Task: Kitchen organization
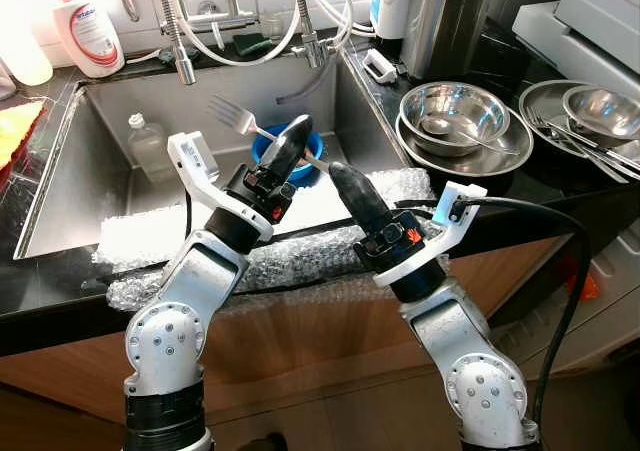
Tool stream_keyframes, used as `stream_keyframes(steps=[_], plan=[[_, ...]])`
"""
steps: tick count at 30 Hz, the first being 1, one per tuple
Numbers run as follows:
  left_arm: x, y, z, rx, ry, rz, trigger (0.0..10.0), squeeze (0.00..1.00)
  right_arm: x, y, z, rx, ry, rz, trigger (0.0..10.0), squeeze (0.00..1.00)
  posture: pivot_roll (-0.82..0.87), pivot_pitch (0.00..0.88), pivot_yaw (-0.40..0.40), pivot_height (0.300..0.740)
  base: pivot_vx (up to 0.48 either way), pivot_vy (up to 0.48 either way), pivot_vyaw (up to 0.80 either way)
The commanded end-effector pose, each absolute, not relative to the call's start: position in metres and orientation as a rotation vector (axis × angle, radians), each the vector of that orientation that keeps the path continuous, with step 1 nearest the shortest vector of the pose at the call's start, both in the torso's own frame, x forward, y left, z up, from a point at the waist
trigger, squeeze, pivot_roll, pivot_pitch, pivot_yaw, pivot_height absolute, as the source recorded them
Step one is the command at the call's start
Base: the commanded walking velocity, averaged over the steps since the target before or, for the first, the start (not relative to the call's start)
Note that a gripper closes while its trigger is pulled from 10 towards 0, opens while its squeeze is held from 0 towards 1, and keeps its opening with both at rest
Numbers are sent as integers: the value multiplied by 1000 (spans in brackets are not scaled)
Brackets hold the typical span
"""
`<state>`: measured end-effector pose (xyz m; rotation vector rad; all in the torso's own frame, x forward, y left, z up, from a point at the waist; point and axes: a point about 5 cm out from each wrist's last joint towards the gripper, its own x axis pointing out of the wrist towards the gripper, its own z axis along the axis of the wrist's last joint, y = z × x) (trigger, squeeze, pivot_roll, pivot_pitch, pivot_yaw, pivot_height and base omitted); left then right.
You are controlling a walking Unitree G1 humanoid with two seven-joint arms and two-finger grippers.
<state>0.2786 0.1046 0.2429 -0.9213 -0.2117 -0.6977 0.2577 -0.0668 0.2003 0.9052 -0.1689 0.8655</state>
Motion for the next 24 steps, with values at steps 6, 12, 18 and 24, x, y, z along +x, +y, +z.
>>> stream_keyframes(steps=[6, 12, 18, 24], plan=[[280, 114, 247, -928, -238, -648, 0, 0, 262, -69, 203, 948, -200, 814, 10000, 0, -40, 124, 48, 740, 0, 0, 0], [283, 120, 249, -996, -254, -624, 0, 0, 264, -71, 205, 967, -215, 802, 10000, 1000, -41, 124, 49, 740, 0, 0, 0], [283, 122, 252, -1040, -263, -615, 0, 0, 264, -71, 204, 966, -211, 797, 10000, 1000, -41, 125, 49, 740, 0, 0, 0], [287, 132, 262, -1070, -312, -572, 0, 0, 265, -71, 204, 966, -208, 795, 10000, 1000, -40, 126, 49, 740, 0, 0, 0]])
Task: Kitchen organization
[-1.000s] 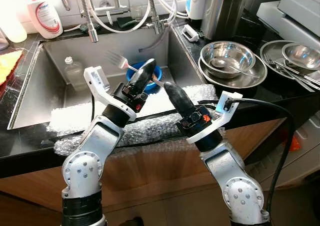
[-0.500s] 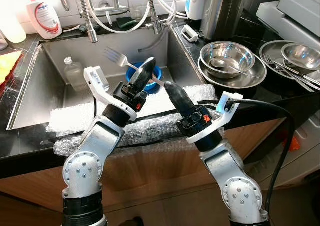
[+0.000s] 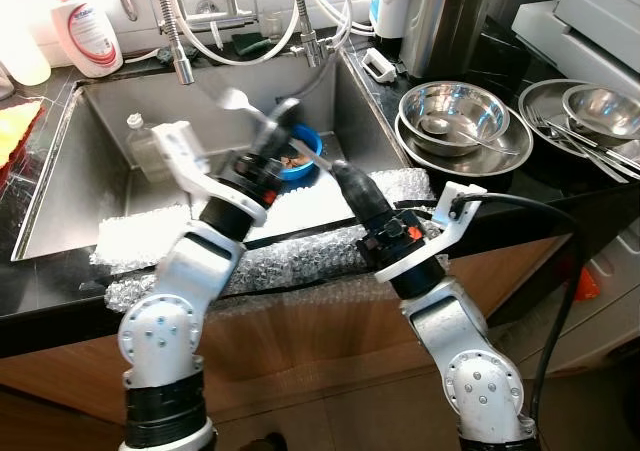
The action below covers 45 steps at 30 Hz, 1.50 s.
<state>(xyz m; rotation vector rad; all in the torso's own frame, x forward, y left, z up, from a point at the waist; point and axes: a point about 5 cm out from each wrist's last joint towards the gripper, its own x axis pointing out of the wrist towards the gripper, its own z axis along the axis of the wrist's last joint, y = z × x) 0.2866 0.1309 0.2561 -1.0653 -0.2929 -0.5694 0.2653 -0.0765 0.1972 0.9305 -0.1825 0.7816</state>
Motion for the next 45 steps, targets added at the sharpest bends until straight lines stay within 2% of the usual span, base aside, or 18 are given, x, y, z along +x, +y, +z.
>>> stream_keyframes(steps=[1, 6, 7, 8, 9, 10, 11, 12, 16, 19, 20, 21, 23, 26, 32, 36, 45], plan=[[288, 134, 264, -1069, -322, -561, 0, 0, 264, -71, 204, 966, -208, 795, 10000, 1000, -40, 126, 49, 740, 0, 0, 0], [293, 146, 270, -1003, -373, -450, 0, 0, 266, -72, 202, 939, -207, 769, 10000, 1000, -41, 125, 50, 740, 0, 0, 0], [295, 149, 272, -922, -386, -407, 0, 0, 267, -73, 202, 919, -208, 752, 10000, 341, -41, 125, 50, 740, 0, 0, 0], [298, 152, 277, -778, -409, -331, 0, 0, 268, -75, 201, 886, -208, 725, 10000, 0, -41, 126, 50, 740, 0, 0, 0], [301, 155, 281, -650, -439, -252, 157, 0, 270, -77, 201, 837, -216, 690, 10000, 0, -39, 125, 50, 740, 0, 0, 0], [301, 156, 283, -618, -449, -234, 3529, 0, 270, -78, 201, 821, -219, 680, 10000, 0, -41, 125, 51, 740, 0, 0, 0], [302, 157, 285, -569, -461, -204, 3529, 0, 271, -78, 200, 801, -218, 663, 10000, 0, -42, 126, 52, 740, 0, 0, 0], [302, 160, 286, -497, -489, -143, 10000, 0, 273, -81, 201, 751, -227, 626, 10000, 0, -44, 125, 53, 740, 0, 0, 0], [307, 163, 277, -307, -497, -60, 10000, 0, 278, -89, 207, 637, -274, 527, 10000, 0, -47, 126, 56, 740, 0, 0, 0], [314, 156, 260, -22, -486, -55, 10000, 0, 277, -93, 212, 419, -312, 465, 10000, 0, -43, 127, 58, 740, 0, 0, 0], [314, 156, 260, -22, -486, -55, 10000, 0, 277, -93, 212, 419, -312, 465, 10000, 0, -43, 127, 58, 740, 0, 0, 0], [317, 158, 254, 7, -470, -43, 10000, 0, 275, -93, 212, 300, -325, 440, 10000, 0, -47, 126, 59, 740, 0, 0, 0], [321, 163, 247, 12, -448, -21, 10000, 0, 273, -97, 213, 176, -347, 384, 10000, 0, -49, 127, 61, 740, 0, 0, 0], [323, 165, 243, 40, -444, -20, 10000, 0, 271, -100, 214, 177, -362, 351, 10000, 0, -53, 128, 60, 740, 0, 0, 0], [336, 182, 234, 119, -432, 27, 10000, 0, 263, -118, 208, 56, -379, 239, 10000, 0, -57, 130, 62, 740, 0, 0, 0], [344, 189, 232, 143, -426, 62, 10000, 0, 260, -119, 204, 41, -367, 221, 10000, 0, -53, 128, 60, 740, 0, 0, 0], [366, 206, 205, 167, -272, 121, 10000, 0, 257, -115, 199, 49, -353, 212, 10000, 0, -69, 119, 62, 740, 0, 0, 0]])
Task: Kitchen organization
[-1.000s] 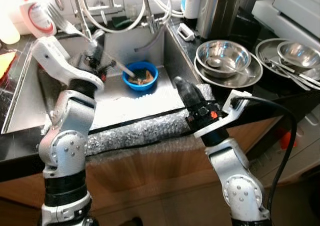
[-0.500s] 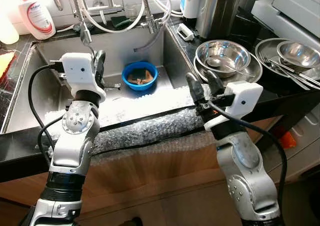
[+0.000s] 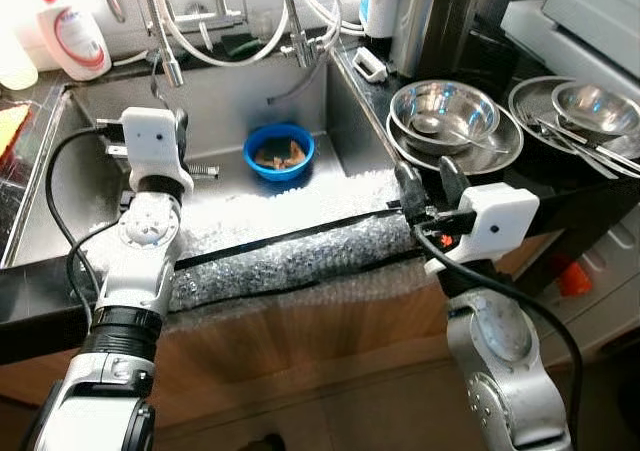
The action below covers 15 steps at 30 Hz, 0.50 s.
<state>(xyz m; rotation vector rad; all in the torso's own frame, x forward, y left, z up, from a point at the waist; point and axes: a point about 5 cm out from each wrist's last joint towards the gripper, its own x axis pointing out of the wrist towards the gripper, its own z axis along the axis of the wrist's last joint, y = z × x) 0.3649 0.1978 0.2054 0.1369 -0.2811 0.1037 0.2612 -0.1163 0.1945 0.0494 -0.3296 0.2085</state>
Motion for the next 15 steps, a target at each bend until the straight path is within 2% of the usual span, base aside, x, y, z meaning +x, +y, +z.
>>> stream_keyframes(steps=[1, 2, 3, 4, 5, 15], plan=[[367, 207, 202, 168, -257, 123, 10000, 0, 257, -115, 199, 48, -353, 210, 10000, 0, -69, 119, 62, 740, 0, 0, 0], [367, 210, 197, 154, -235, 129, 10000, 847, 257, -116, 199, 47, -352, 206, 10000, 0, -71, 117, 61, 740, 0, 0, 0], [367, 211, 195, 147, -226, 133, 10000, 933, 257, -117, 199, 47, -351, 202, 10000, 0, -72, 117, 62, 740, 0, 0, 0], [367, 211, 195, 147, -226, 133, 10000, 933, 257, -117, 199, 47, -351, 202, 10000, 0, -72, 117, 62, 740, 0, 0, 0], [367, 213, 192, 144, -222, 136, 10000, 1000, 257, -118, 198, 52, -348, 194, 10000, 0, -74, 115, 61, 740, 0, 0, 0], [365, 211, 185, 98, -228, 135, 10000, 1000, 259, -118, 197, 52, -339, 199, 10000, 0, -75, 98, 49, 740, 0, 0, 0]])
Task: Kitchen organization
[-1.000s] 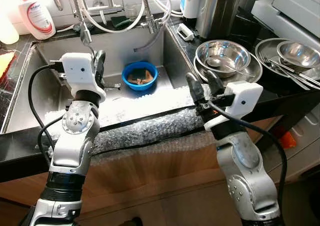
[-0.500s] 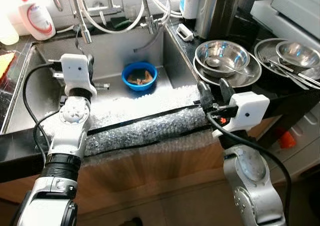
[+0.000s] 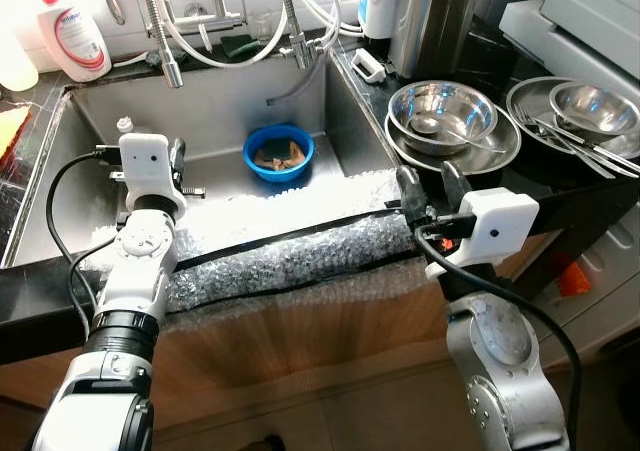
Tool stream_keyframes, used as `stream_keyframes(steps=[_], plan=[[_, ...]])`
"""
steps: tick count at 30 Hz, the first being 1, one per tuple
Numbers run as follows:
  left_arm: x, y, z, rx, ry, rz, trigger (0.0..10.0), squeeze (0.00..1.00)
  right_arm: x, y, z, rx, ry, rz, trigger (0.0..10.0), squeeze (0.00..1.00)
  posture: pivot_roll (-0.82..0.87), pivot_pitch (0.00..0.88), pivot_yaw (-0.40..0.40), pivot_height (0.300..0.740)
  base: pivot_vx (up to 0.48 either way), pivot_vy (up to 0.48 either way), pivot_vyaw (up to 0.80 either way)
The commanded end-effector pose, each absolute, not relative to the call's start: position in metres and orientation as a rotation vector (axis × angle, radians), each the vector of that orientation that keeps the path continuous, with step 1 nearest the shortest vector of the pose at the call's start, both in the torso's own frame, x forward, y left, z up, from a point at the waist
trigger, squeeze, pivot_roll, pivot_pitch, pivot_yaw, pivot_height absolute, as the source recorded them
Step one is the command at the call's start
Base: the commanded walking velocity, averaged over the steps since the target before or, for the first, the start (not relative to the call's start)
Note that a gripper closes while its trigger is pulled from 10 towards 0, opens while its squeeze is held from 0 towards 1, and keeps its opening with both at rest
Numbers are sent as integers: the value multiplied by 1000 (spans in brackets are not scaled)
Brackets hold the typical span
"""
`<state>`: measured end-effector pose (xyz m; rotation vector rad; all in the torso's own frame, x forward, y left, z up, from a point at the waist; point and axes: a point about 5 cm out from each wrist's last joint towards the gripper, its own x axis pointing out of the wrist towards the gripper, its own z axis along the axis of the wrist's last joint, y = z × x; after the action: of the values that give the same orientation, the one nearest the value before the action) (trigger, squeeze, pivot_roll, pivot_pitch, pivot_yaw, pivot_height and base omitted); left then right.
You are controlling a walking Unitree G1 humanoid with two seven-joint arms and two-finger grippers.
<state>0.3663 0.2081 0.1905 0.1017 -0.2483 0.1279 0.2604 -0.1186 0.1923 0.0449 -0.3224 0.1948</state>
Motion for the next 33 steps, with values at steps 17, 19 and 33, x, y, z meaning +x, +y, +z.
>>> stream_keyframes(steps=[17, 19, 33], plan=[[306, 229, 241, 363, -543, 52, 10000, 0, 257, -127, 192, 27, -333, 171, 10000, 0, -88, 61, 59, 740, 0, 0, 0], [293, 237, 230, 385, -487, 59, 10000, 0, 258, -133, 195, 16, -339, 155, 10000, 0, -87, 53, 57, 740, 0, 0, 0], [265, 247, 198, 355, -356, 124, 10000, 0, 251, -154, 190, -32, -317, 94, 10000, 0, -94, 35, 52, 740, 0, 0, 0]])
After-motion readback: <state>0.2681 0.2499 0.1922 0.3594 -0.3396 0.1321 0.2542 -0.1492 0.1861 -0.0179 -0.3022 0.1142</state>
